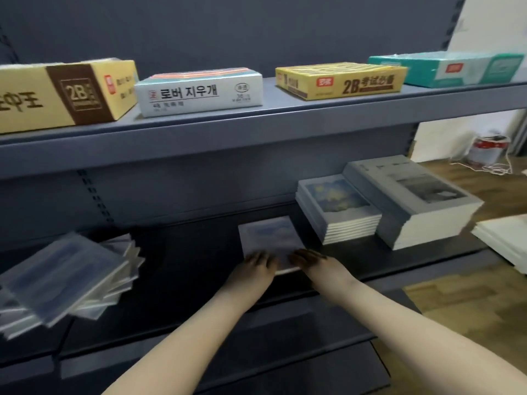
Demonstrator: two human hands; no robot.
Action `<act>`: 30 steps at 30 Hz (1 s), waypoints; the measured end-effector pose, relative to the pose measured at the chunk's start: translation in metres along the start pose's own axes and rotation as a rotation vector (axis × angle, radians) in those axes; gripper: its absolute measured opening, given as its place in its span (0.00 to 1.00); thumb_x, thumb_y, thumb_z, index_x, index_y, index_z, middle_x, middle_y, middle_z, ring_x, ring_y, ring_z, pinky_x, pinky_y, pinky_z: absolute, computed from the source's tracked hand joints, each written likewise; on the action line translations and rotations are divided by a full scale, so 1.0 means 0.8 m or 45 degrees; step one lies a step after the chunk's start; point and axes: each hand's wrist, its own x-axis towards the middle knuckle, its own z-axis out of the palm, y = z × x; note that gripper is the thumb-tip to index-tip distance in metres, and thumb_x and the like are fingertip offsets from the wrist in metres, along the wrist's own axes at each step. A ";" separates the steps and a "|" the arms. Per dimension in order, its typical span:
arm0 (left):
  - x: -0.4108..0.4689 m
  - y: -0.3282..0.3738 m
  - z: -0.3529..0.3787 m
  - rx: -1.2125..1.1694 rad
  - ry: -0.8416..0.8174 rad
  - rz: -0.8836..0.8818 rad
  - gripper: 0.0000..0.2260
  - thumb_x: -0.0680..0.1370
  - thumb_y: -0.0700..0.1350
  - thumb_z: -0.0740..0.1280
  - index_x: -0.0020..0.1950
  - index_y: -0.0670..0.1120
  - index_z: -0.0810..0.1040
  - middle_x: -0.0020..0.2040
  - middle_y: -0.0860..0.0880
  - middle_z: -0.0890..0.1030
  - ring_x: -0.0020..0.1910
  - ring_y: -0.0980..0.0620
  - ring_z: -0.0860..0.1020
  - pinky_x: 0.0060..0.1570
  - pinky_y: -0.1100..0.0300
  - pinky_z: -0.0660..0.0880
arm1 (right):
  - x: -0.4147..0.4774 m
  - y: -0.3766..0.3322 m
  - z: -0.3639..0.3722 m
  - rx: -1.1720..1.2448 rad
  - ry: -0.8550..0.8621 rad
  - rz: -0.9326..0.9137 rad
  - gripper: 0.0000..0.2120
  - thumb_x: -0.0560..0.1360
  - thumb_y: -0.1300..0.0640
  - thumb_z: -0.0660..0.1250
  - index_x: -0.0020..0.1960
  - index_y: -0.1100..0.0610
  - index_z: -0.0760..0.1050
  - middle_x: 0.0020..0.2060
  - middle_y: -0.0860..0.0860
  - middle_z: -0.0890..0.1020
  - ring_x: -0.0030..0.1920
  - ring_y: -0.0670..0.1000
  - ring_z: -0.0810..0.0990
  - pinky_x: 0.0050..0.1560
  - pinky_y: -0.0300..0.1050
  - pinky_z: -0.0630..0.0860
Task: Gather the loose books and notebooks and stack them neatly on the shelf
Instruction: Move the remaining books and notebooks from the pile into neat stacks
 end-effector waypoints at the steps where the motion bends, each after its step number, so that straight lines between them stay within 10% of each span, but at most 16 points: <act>1: 0.007 0.006 0.002 -0.032 0.024 0.043 0.23 0.74 0.35 0.67 0.68 0.35 0.69 0.66 0.34 0.71 0.66 0.37 0.71 0.66 0.50 0.68 | -0.008 0.007 -0.001 0.043 0.016 0.019 0.25 0.64 0.69 0.73 0.61 0.61 0.76 0.59 0.61 0.79 0.58 0.60 0.79 0.48 0.49 0.80; 4: 0.024 0.023 -0.006 -0.027 -0.031 0.109 0.25 0.59 0.47 0.82 0.51 0.37 0.82 0.47 0.36 0.82 0.46 0.41 0.83 0.43 0.56 0.79 | -0.026 0.021 -0.007 -0.039 -0.105 0.119 0.25 0.77 0.64 0.58 0.74 0.56 0.62 0.73 0.53 0.64 0.73 0.53 0.62 0.69 0.44 0.62; 8: 0.035 0.034 -0.005 -0.131 -0.215 0.013 0.29 0.81 0.56 0.56 0.76 0.41 0.57 0.76 0.39 0.57 0.74 0.43 0.60 0.67 0.54 0.63 | -0.030 0.021 -0.007 0.037 -0.178 0.166 0.27 0.80 0.50 0.56 0.76 0.57 0.56 0.76 0.53 0.58 0.75 0.52 0.55 0.72 0.40 0.53; 12: 0.041 0.030 -0.010 -0.226 -0.210 0.000 0.27 0.82 0.55 0.53 0.77 0.43 0.54 0.77 0.44 0.53 0.75 0.47 0.55 0.68 0.55 0.60 | -0.021 0.025 -0.003 0.000 -0.228 0.158 0.25 0.81 0.54 0.54 0.76 0.59 0.55 0.76 0.55 0.54 0.76 0.54 0.55 0.71 0.43 0.58; 15: 0.046 0.024 -0.005 -0.267 -0.221 -0.021 0.24 0.83 0.49 0.49 0.78 0.43 0.49 0.78 0.43 0.49 0.77 0.46 0.49 0.72 0.55 0.53 | 0.003 0.030 0.005 0.051 -0.150 0.178 0.22 0.74 0.62 0.52 0.64 0.64 0.74 0.64 0.61 0.75 0.64 0.58 0.75 0.58 0.44 0.75; 20: 0.064 0.021 0.005 -0.379 -0.241 -0.090 0.29 0.79 0.35 0.54 0.78 0.40 0.45 0.78 0.42 0.44 0.77 0.44 0.44 0.74 0.56 0.45 | 0.040 0.034 0.035 0.064 -0.132 0.331 0.35 0.70 0.57 0.35 0.70 0.68 0.65 0.70 0.64 0.66 0.70 0.60 0.67 0.68 0.51 0.68; 24: 0.079 0.016 0.010 -0.429 -0.188 -0.121 0.30 0.78 0.32 0.54 0.77 0.39 0.46 0.78 0.42 0.46 0.77 0.45 0.44 0.74 0.57 0.45 | 0.050 0.035 0.028 0.099 -0.243 0.423 0.26 0.78 0.62 0.40 0.75 0.65 0.52 0.75 0.59 0.53 0.76 0.57 0.52 0.74 0.49 0.54; 30: 0.092 0.012 0.021 -0.333 -0.140 -0.106 0.29 0.77 0.35 0.55 0.77 0.37 0.47 0.77 0.39 0.49 0.76 0.42 0.47 0.75 0.54 0.46 | 0.063 0.047 0.030 0.078 -0.232 0.378 0.24 0.77 0.67 0.53 0.73 0.67 0.57 0.73 0.62 0.58 0.74 0.59 0.57 0.72 0.48 0.56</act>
